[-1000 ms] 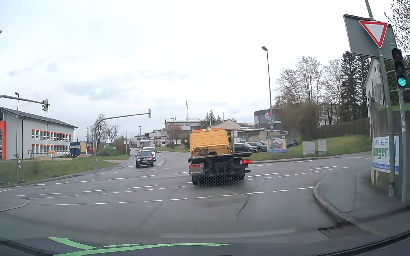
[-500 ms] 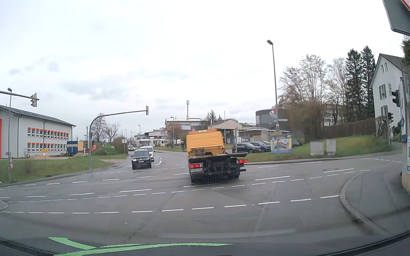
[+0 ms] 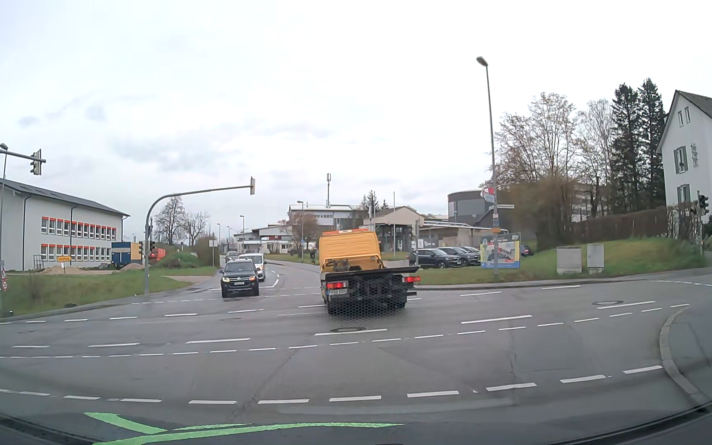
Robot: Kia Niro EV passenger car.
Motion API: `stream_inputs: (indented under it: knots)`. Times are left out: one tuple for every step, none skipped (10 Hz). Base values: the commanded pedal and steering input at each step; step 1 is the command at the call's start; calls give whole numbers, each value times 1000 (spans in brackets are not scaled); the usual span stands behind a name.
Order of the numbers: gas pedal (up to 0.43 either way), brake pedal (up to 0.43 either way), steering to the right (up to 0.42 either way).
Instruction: Follow the waypoints while adhering to traffic rules and regulations
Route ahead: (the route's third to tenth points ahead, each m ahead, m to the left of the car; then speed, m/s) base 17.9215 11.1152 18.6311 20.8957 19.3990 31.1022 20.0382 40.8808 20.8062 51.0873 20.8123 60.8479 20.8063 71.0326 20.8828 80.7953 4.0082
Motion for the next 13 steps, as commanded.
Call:
stream_inputs:
  knots:
    - [0,0,-21]
    - [0,0,-23]
    - [0,0,-23]
    - [0,12,-25]
    - [0,73,-28]
    - [0,110,-35]
    - [0,128,-42]
    - [0,134,-47]
    - [0,134,-51]
    - [0,134,-55]
    - [0,140,-59]
    - [0,152,-63]
    - [0,159,-69]
